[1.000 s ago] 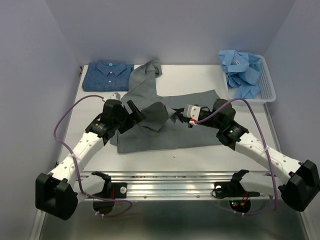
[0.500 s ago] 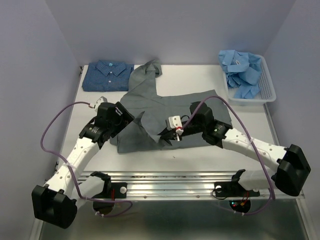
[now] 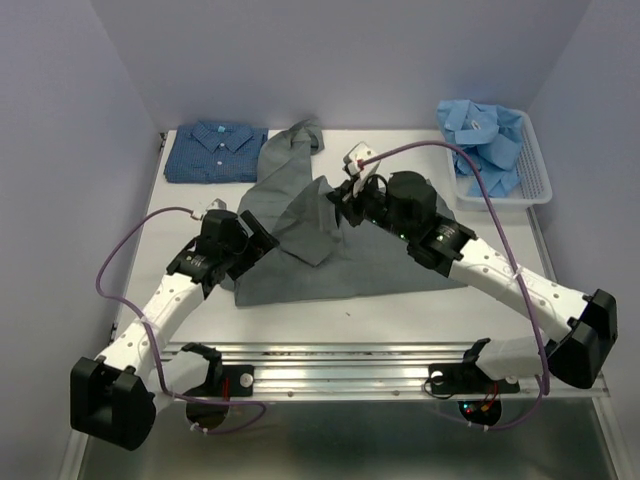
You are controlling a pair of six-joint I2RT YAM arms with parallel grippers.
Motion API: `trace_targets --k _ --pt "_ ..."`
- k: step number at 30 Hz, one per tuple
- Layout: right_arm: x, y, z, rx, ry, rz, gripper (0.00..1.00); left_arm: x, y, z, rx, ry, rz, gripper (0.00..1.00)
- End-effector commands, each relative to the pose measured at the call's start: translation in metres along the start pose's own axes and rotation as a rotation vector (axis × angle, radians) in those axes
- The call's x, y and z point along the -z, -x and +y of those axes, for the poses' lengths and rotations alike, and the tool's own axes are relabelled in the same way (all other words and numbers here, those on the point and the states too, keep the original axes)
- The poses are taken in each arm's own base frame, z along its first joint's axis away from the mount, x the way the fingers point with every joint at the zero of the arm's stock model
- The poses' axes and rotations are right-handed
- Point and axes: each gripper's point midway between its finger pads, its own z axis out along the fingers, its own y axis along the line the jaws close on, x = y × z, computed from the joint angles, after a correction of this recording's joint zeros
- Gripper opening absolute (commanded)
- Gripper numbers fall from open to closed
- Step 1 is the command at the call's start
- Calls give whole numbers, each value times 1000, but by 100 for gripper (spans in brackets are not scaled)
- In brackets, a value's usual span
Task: Fold and stack the long sleeve shirts
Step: Fold the shirt
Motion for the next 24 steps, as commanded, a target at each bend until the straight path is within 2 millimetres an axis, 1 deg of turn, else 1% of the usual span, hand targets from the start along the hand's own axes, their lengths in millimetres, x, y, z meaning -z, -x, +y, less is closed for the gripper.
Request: trace_targets --k 1,2,3,4,8,9,10,11,12,15,16,17,18,20,21,22,23,24 --pt "13 56 -6 -235 -72 -45 7 -4 5 -13 -35 -55 -7 99" --pt "15 55 -3 -274 -66 -23 7 -6 6 -14 -44 -61 -7 99" --pt "16 69 -6 -298 -79 -43 7 -8 4 -15 -47 -62 2 99" --pt "19 73 -7 -316 -89 -40 7 -9 4 -14 -52 -61 5 99" --pt "26 72 -13 -327 -131 2 6 -14 2 -13 -62 -61 14 99" --pt "27 69 -19 -329 -167 4 6 -15 2 -14 -64 -65 17 99" --pt "27 56 -23 -329 -197 28 6 -16 1 -14 -66 -67 23 99" --pt "29 51 -27 -327 -225 35 6 -17 0 -15 -67 -72 25 99" --pt "33 44 -38 -323 -293 43 6 -17 0 -16 -69 -77 29 99" --pt "37 27 -54 -289 -391 73 7 -20 -2 -15 -75 -73 38 99" --pt "37 24 -60 -229 -413 86 6 -22 -3 -14 -81 -67 43 99" --pt "35 19 -61 -179 -407 89 7 -22 -2 -14 -85 -67 45 99" --pt "32 18 -59 -15 -346 109 6 -23 -2 -14 -88 -63 45 99" --pt "27 15 -48 216 -220 104 2 -26 -2 -12 -95 -52 48 99" --pt "22 0 -35 469 -80 101 1 -26 1 -15 -99 -54 43 99" --pt "30 2 -26 604 -9 66 1 -28 0 -14 -106 -45 51 99" --pt "31 10 -35 781 2 9 1 -27 4 -19 -111 -53 46 99" --pt "32 6 -29 823 60 -27 1 -28 5 -21 -115 -54 49 99"
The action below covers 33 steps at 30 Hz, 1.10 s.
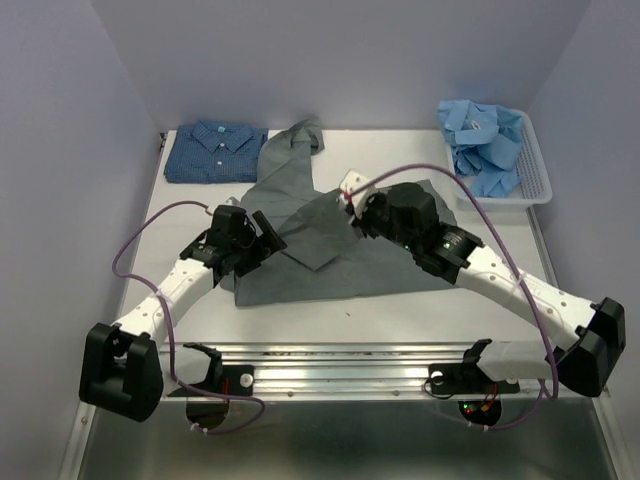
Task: Fold and stack the long sleeve shirts
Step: Fold the shirt
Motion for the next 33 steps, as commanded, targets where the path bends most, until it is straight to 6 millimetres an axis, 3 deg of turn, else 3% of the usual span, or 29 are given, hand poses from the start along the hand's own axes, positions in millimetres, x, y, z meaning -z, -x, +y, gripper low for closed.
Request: trace_targets --k 1,2,3,4,6,8,9,10,11,12,15,18,22,25,27,28,30,33 --pt "18 55 -9 592 94 -338 1 4 20 -22 -44 -51 -41 99" --pt "16 62 -15 587 109 -363 1 3 21 -22 -45 -50 -40 99" --pt "16 64 -33 581 100 -367 1 4 24 -27 -49 -58 -46 99" --pt "22 85 -29 636 152 -458 1 4 25 -27 -50 -55 -45 99" --pt "12 89 -33 712 176 -487 2 7 29 -31 -48 -58 -54 99" --pt "7 109 -42 746 172 -533 2 11 32 -33 -41 -63 -74 99" --pt "-11 102 -44 747 191 -513 2 12 33 -33 -35 -66 -81 99" --pt "-17 107 -42 768 210 -535 2 14 36 -34 -26 -65 -93 99" --pt "-18 127 -48 783 195 -572 2 19 37 -35 -20 -72 -106 99" --pt "-37 122 -43 780 234 -573 4 20 39 -34 -7 -67 -119 99" --pt "-57 137 -45 780 271 -622 5 27 42 -33 0 -71 -145 99" --pt "-74 132 -42 746 298 -611 6 34 47 -34 -4 -69 -173 99" --pt "-107 95 -34 754 313 -567 6 36 49 -29 -8 -49 -194 99" --pt "-142 72 -34 791 280 -552 5 32 50 -27 -18 -37 -187 99" --pt "-159 68 -39 805 256 -536 5 29 52 -28 -28 -30 -178 99" --pt "-166 75 -46 816 227 -538 5 24 49 -26 -29 -14 -157 99" --pt "-184 63 -45 819 226 -524 5 21 48 -23 -30 3 -144 99" --pt "-185 68 -47 829 190 -560 5 21 45 -21 -23 9 -133 99"
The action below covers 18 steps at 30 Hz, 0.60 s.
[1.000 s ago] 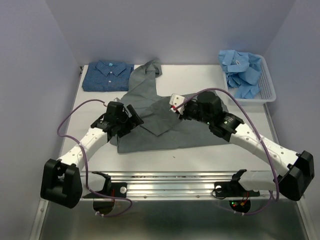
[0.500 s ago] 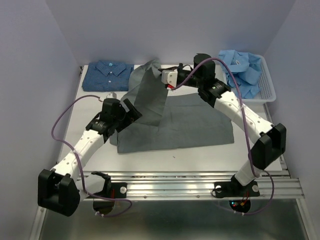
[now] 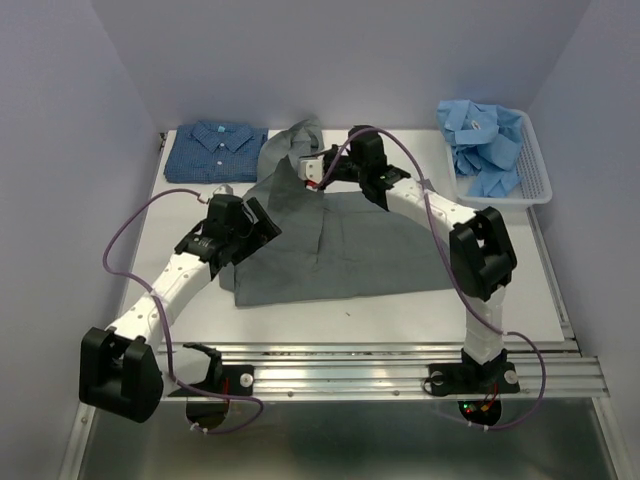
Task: Fold and stack the long sleeve shirts
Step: Fold the shirt
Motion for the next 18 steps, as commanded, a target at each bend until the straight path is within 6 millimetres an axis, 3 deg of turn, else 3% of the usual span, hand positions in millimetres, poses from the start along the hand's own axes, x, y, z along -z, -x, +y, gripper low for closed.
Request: trace_targets --k 1,5,6,8,9,11,13,14,15,18 --pt "8 26 -56 146 -153 -57 6 11 12 -8 -6 -22 -34 99" --pt "23 46 -52 257 -133 -93 6 16 -7 -4 34 -60 11 99" --pt "29 46 -50 277 -123 -95 6 11 -25 10 56 -39 53 99" --pt "48 59 -45 308 -95 -150 5 11 -45 14 107 -61 106 99" --pt "58 56 -43 303 -78 -152 5 7 -69 23 151 -41 156 99" --pt "77 78 -38 313 -38 -232 5 6 -81 24 218 -29 155 99" --pt "92 79 -17 339 39 -246 5 3 -100 26 211 4 171 99" --pt "97 76 0 363 92 -231 5 2 -105 25 216 14 180 99" --pt "110 73 34 464 225 -215 5 0 -110 23 236 23 195 99" --pt "143 51 80 490 447 -154 5 -7 -128 28 293 89 235 99"
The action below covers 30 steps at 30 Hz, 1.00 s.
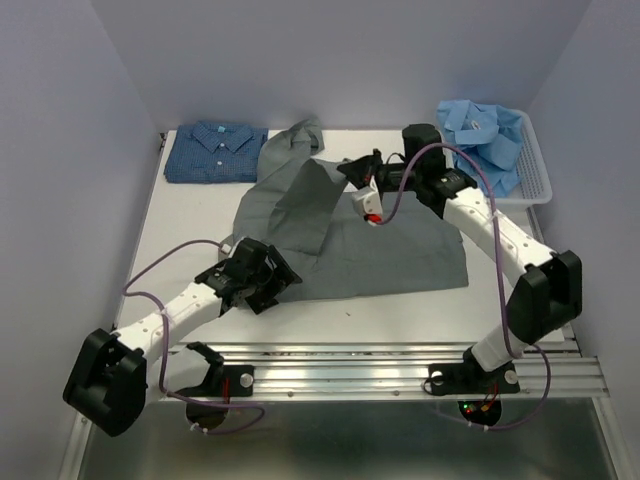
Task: Fold and stack the long sleeve shirts
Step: Fold the shirt
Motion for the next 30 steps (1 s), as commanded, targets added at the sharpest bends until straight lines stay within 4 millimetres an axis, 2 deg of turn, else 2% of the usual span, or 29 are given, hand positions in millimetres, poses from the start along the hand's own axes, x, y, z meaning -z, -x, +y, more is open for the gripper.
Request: trace_targets --k 1,2,4,5,6,7,10,14,16,19,20,23,24,26,28,30 --pt "36 20 91 85 355 -85 5 -10 -4 -5 159 27 -16 99" --pt "44 18 98 74 390 -86 5 -11 -7 -5 171 28 -8 99" --pt "66 29 121 52 527 -131 6 -12 -10 -1 191 32 4 99" --pt "78 27 133 49 598 -108 6 -10 -10 -2 211 25 3 99" --pt "86 35 157 22 662 -121 6 -9 -11 -1 223 22 2 99" --pt "100 33 165 83 726 -72 6 -8 -10 2 235 21 -9 99" --pt "116 32 196 86 819 -20 6 -7 -11 9 280 35 -21 99" --pt "119 28 203 37 799 32 7 -6 -8 12 307 61 -33 99" --pt "112 24 189 42 728 59 7 -4 -3 8 315 57 -55 99" --pt "109 23 178 77 692 66 7 -1 -1 20 350 127 -81 99" --pt "114 19 182 86 722 89 7 1 -2 30 364 174 -86 98" --pt "134 14 201 85 843 148 9 10 4 30 370 184 -117 98" --pt "145 16 214 58 908 166 11 14 8 23 369 162 -130 98" --pt "166 9 228 36 1011 251 13 23 16 14 345 122 -161 98" --pt "178 10 239 -16 1057 303 13 34 25 2 340 88 -187 98" --pt "187 8 238 -31 1067 353 14 43 32 -1 329 77 -219 98"
